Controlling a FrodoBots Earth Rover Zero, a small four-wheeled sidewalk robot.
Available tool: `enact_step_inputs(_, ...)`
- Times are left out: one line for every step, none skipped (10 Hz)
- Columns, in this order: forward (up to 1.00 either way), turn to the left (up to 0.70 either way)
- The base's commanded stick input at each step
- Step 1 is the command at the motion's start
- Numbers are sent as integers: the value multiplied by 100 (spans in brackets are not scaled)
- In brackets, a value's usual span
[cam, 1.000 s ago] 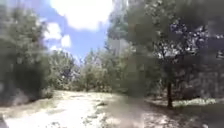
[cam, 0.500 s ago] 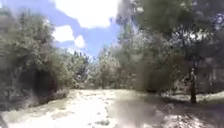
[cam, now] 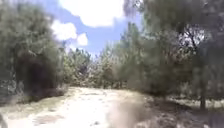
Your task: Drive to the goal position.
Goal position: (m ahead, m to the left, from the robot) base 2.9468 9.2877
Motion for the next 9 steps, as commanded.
enact_step_inputs(100, 0)
enact_step_inputs(100, 0)
enact_step_inputs(100, 0)
enact_step_inputs(100, 0)
enact_step_inputs(100, 0)
enact_step_inputs(100, 2)
enact_step_inputs(100, 21)
enact_step_inputs(100, 40)
enact_step_inputs(100, 40)
